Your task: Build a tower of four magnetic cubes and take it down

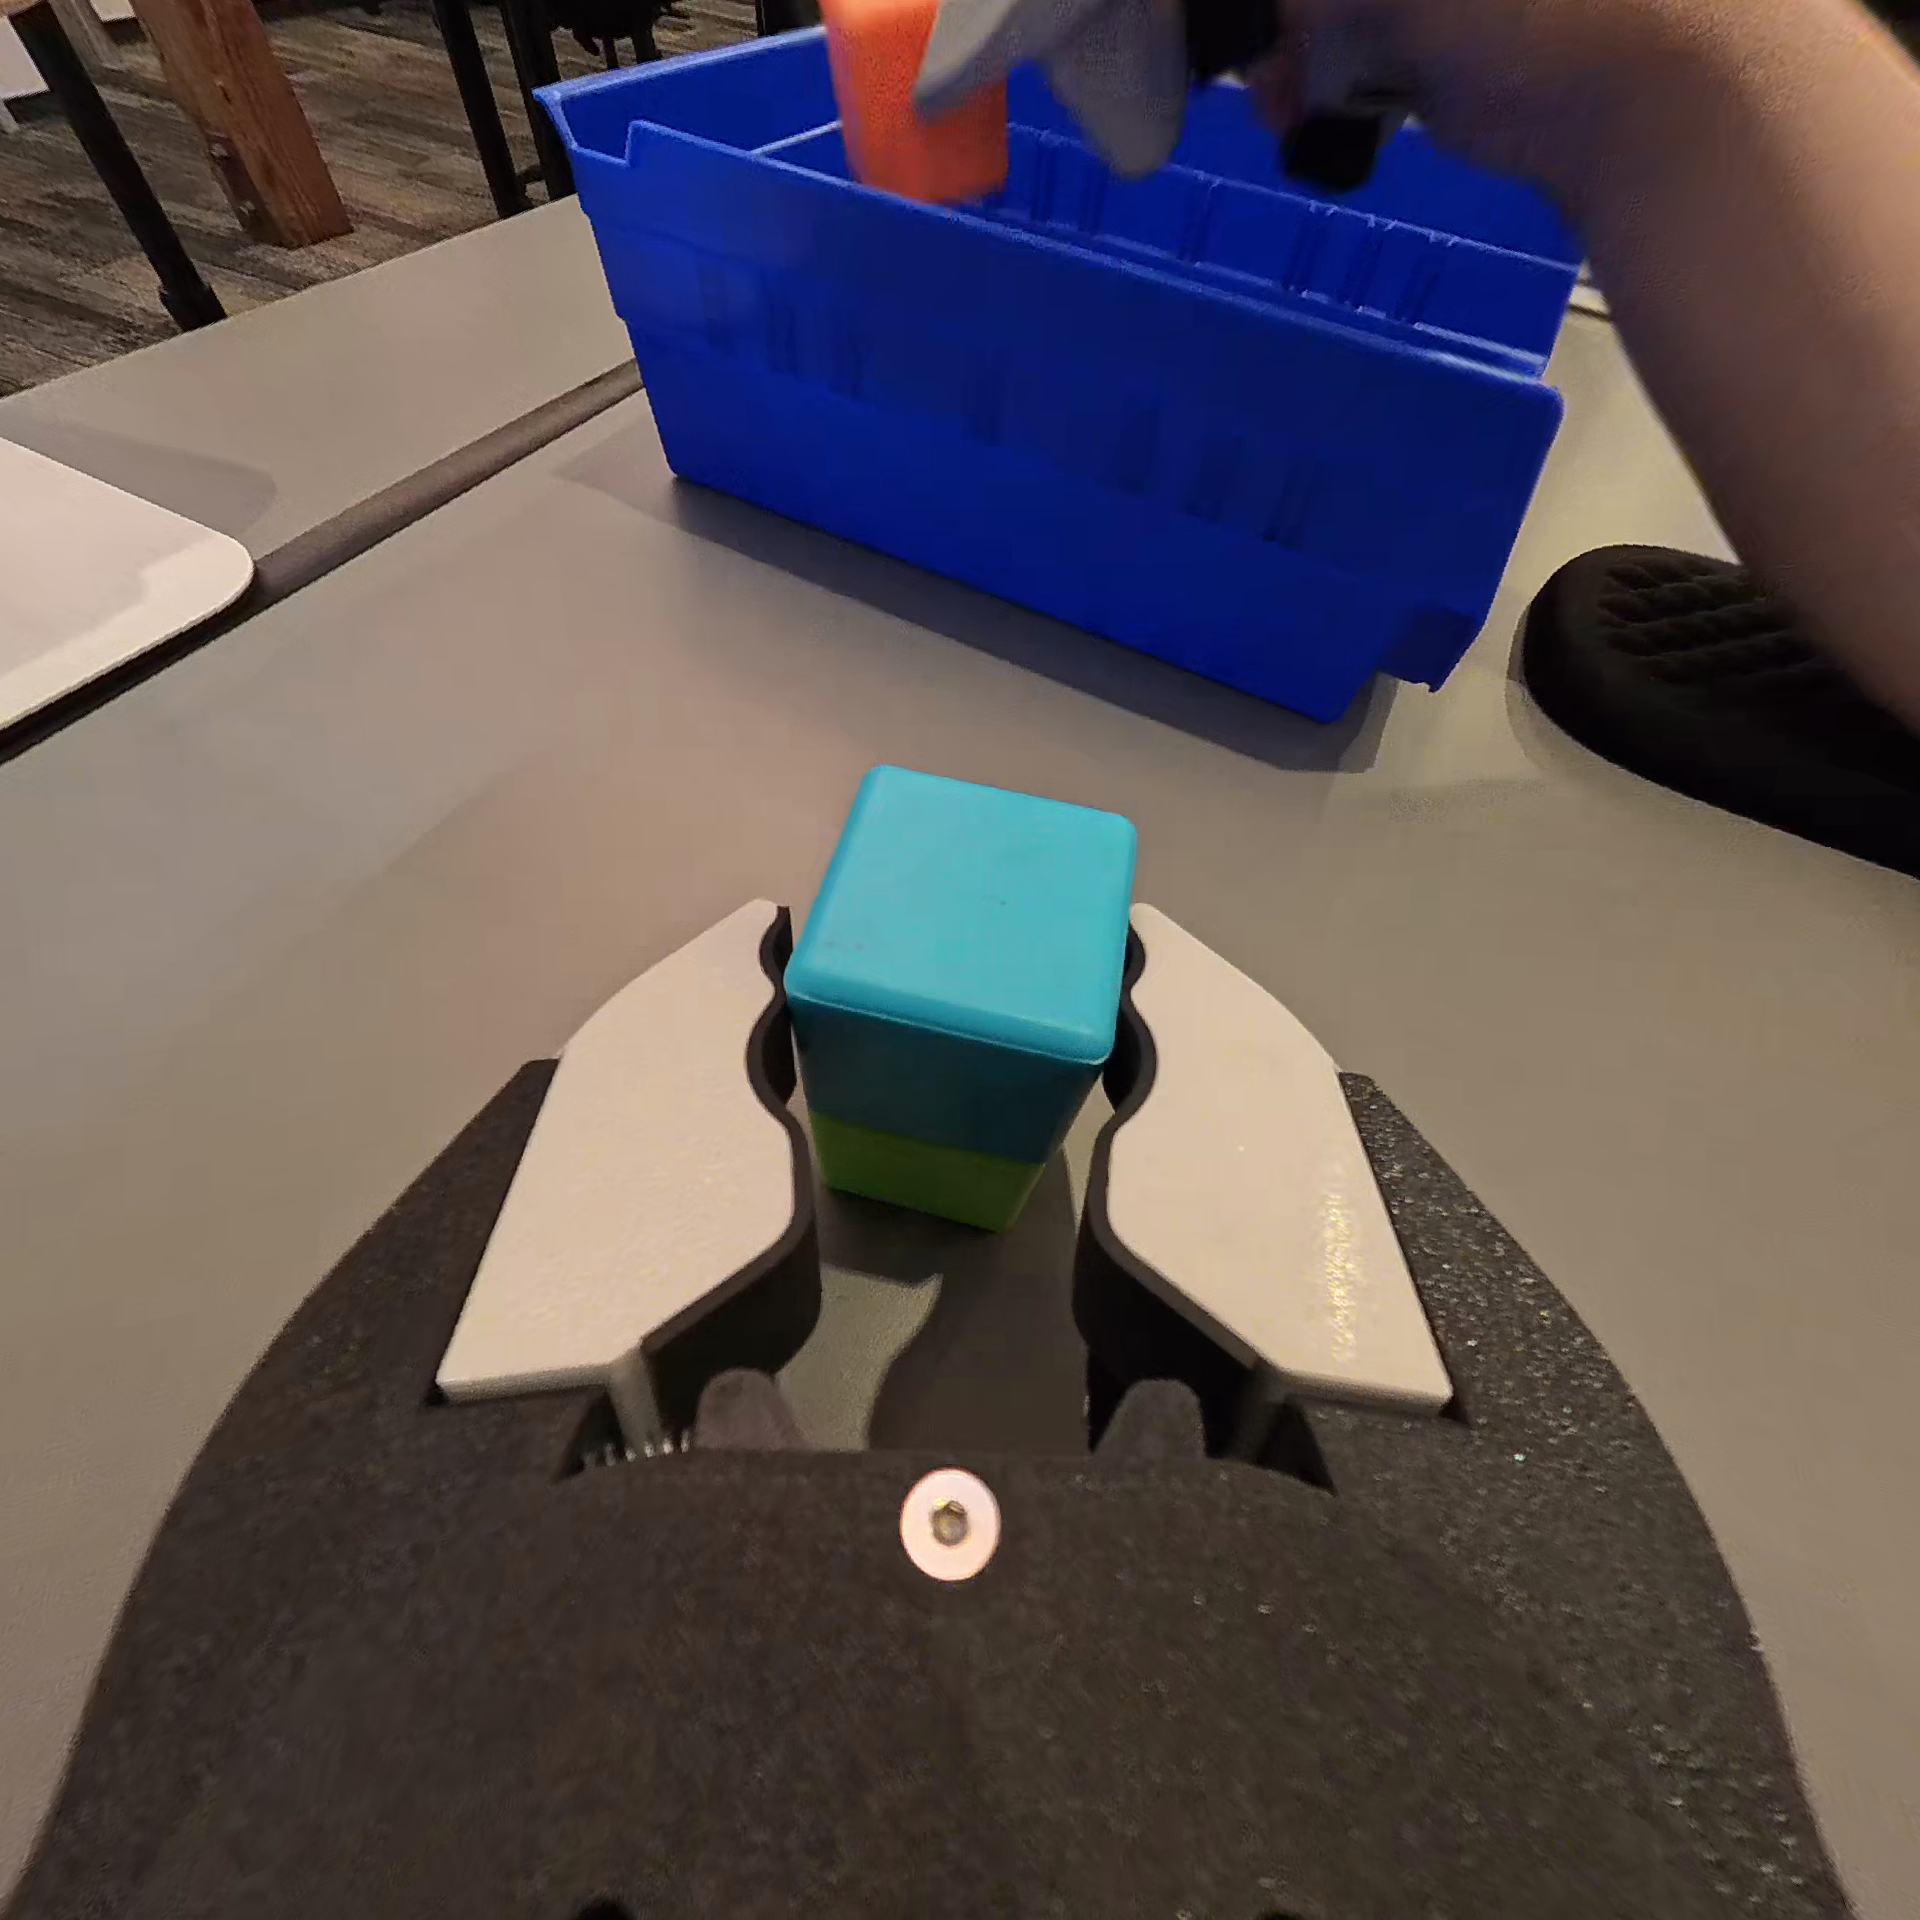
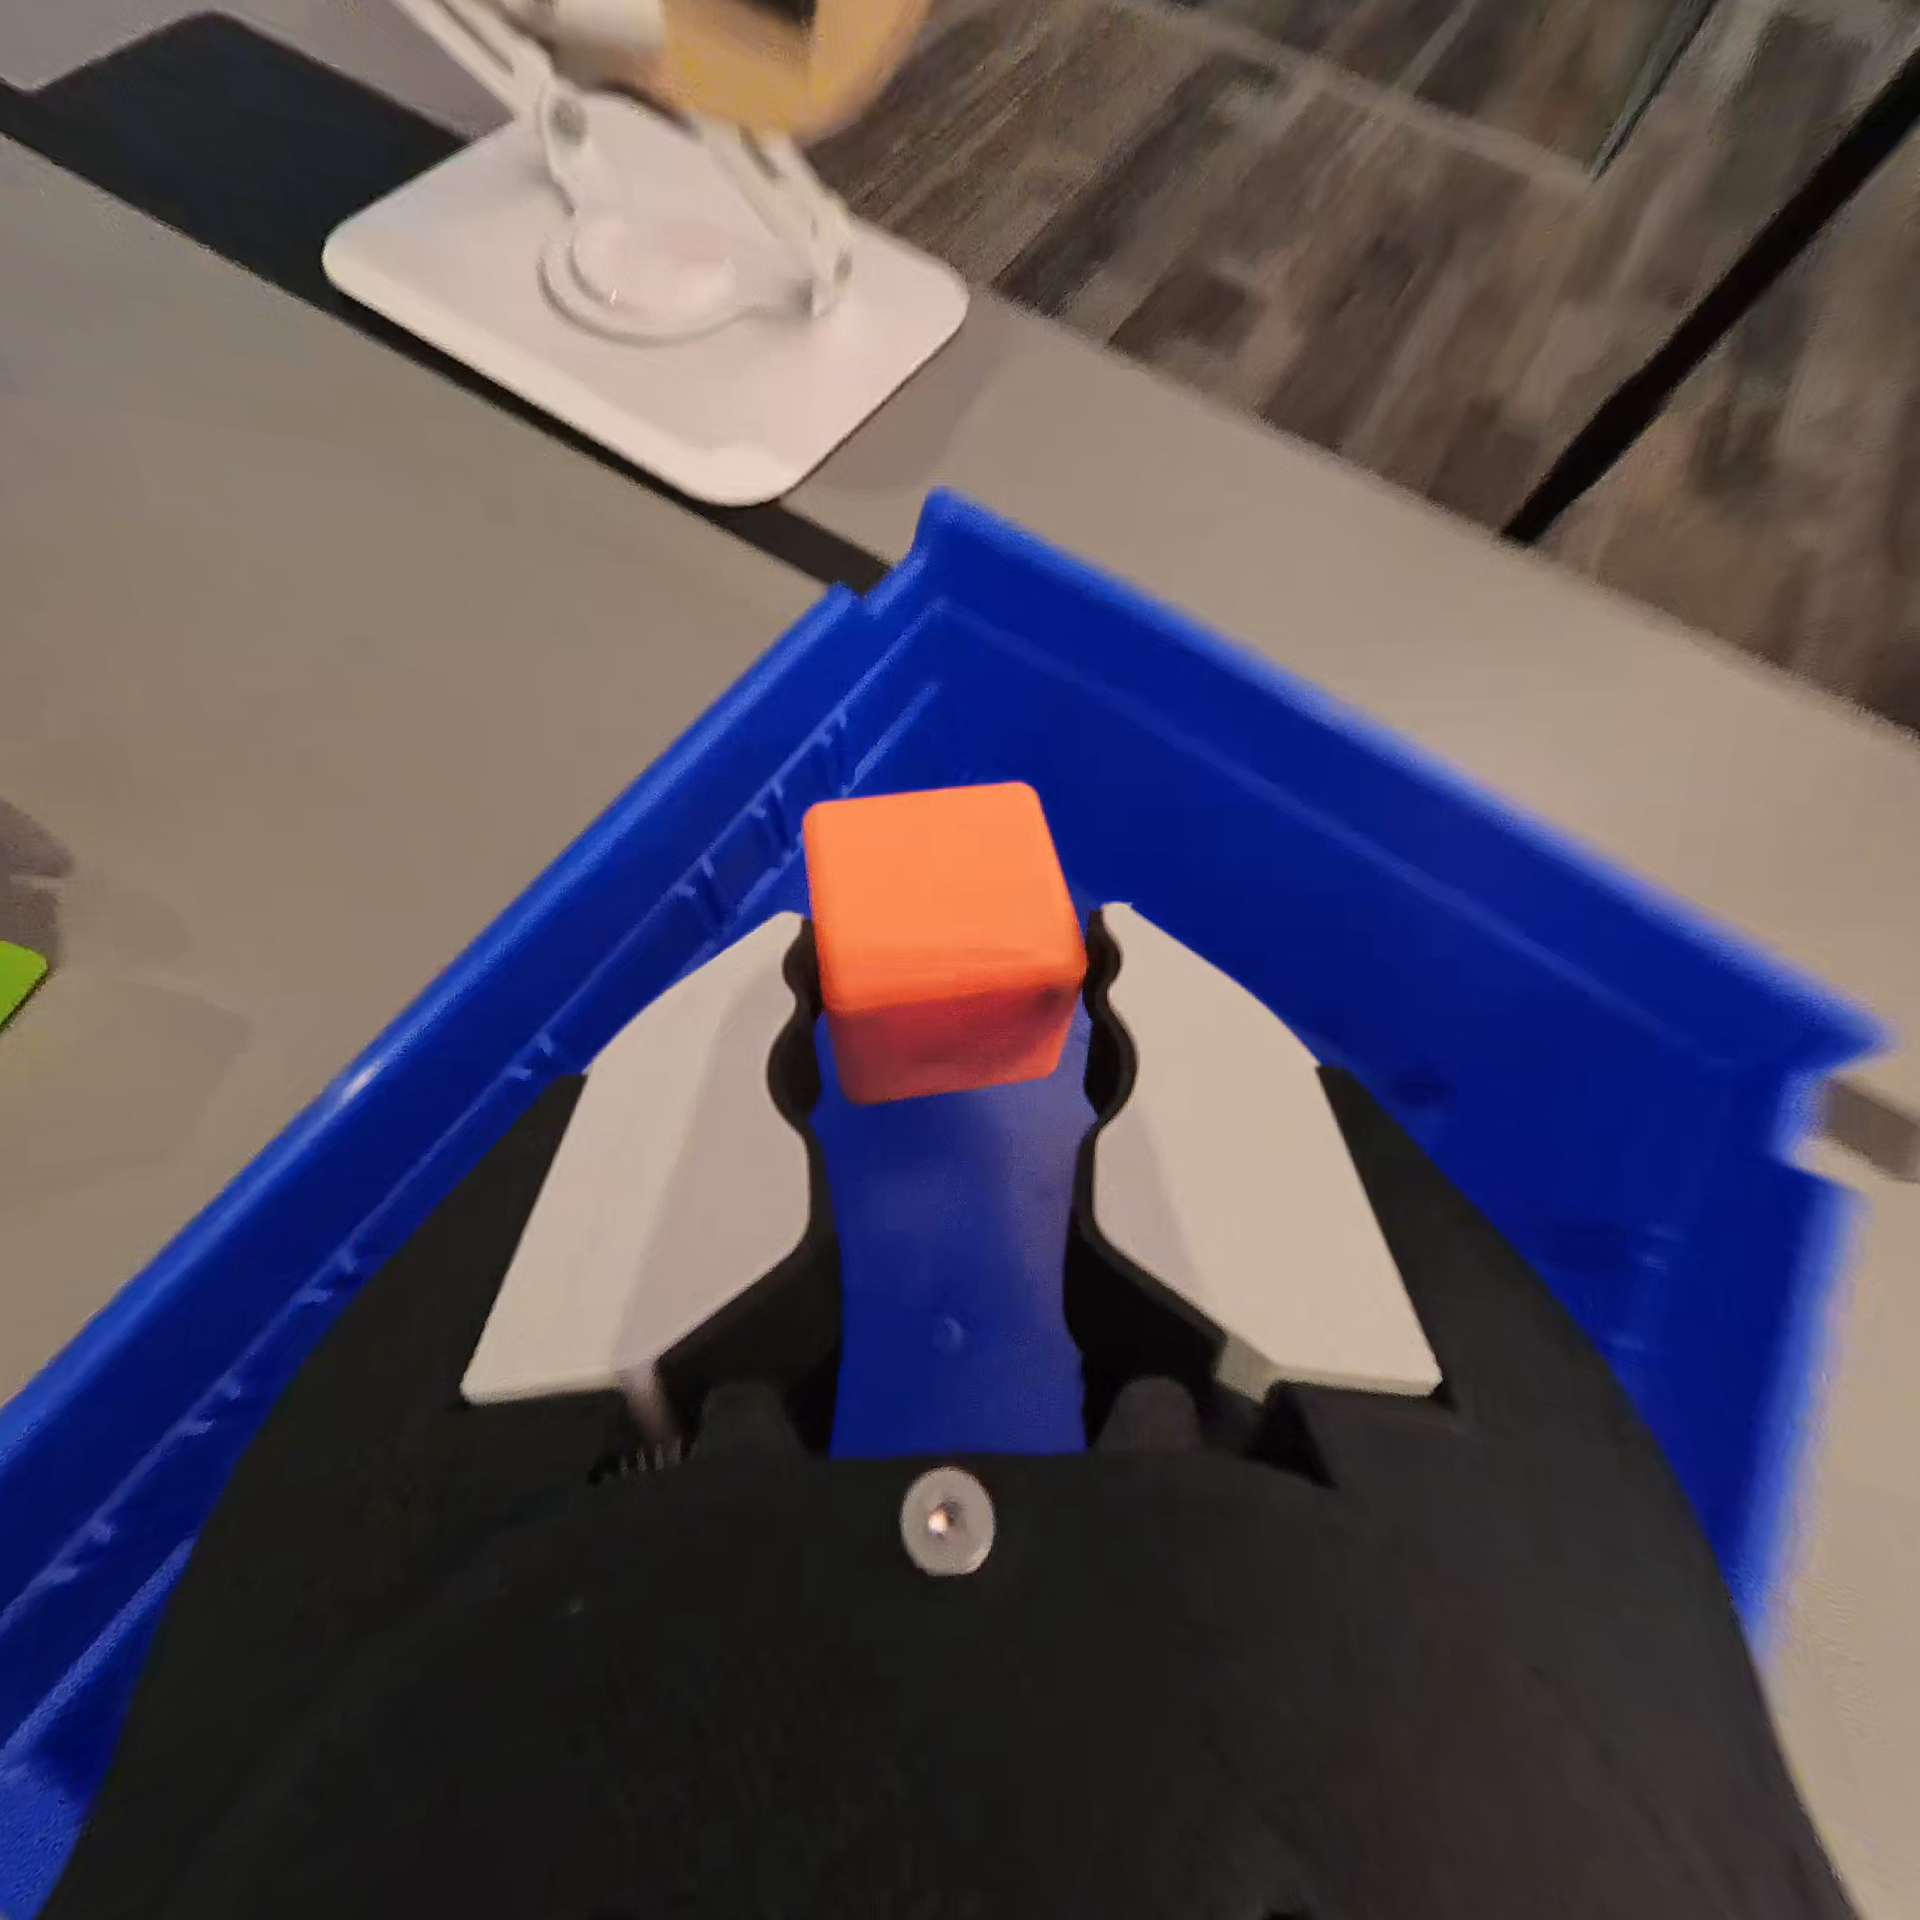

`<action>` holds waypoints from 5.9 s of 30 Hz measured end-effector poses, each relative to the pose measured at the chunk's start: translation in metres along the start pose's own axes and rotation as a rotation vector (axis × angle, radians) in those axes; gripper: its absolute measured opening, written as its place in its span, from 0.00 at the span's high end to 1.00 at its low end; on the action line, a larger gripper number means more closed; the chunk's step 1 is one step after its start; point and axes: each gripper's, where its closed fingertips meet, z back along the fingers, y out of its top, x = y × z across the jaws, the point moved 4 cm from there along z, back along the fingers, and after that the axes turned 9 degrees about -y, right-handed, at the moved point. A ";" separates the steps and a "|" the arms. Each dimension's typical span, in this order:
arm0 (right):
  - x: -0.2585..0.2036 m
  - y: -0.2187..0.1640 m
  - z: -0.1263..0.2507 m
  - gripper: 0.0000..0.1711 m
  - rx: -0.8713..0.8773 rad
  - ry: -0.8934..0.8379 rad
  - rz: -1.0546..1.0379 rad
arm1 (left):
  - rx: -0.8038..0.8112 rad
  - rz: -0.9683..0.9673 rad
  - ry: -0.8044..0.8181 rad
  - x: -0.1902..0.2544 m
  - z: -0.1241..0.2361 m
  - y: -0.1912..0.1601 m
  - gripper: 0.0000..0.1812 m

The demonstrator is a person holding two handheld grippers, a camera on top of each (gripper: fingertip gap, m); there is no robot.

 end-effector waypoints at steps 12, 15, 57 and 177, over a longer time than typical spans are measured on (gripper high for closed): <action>-0.006 -0.050 -0.047 0.70 -0.200 0.016 0.072 | -0.161 0.011 0.044 0.000 -0.002 -0.019 0.63; -0.003 -0.049 -0.044 0.65 -0.200 0.007 0.096 | -0.197 0.003 0.077 -0.003 -0.002 -0.023 0.67; -0.246 0.014 0.028 0.72 -0.013 0.838 0.512 | -0.337 -0.088 0.016 0.004 -0.004 -0.038 0.72; 0.051 -0.108 0.052 0.95 -0.724 -0.027 -0.317 | -0.898 0.759 0.934 -0.120 0.380 -0.122 0.83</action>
